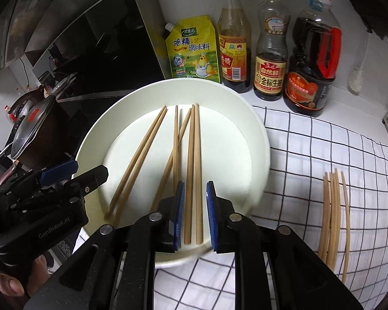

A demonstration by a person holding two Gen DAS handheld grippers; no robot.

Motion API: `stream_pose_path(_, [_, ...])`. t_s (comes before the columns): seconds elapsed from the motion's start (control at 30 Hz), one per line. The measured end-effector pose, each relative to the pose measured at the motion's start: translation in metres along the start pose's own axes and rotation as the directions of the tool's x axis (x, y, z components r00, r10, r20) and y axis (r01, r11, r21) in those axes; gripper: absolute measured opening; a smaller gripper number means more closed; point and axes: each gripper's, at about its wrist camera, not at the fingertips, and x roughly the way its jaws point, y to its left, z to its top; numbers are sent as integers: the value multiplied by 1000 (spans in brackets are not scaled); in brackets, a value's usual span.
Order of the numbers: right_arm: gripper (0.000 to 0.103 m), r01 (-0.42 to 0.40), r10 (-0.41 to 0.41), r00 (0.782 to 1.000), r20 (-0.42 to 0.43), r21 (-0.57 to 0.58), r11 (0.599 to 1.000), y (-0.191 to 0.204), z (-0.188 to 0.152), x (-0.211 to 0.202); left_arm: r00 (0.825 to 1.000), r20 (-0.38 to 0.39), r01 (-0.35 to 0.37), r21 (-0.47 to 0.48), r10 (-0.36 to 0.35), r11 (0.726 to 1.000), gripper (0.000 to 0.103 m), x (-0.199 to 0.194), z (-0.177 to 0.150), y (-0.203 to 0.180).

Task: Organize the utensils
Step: 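Move both open tools back over the chopsticks on the mat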

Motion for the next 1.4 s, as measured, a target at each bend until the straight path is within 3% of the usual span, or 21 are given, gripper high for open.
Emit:
stream_pose_path(0.6, [25,25,-26,999,28,15,1000,-46,-37,-50,1000,14,13,11,-13,1000,63,-30,-32,-58])
stream_pose_path(1.13, [29,157,-159,987,18,85,984,-139,-91,-93,996,-8,84,87,-84,993,71,-35,-53,-146])
stream_pose_path(1.4, [33,199,-197,980,-29,105,974,-178,-110,-90,993,-36,117,129,-114,985,75,-21,-61,-183])
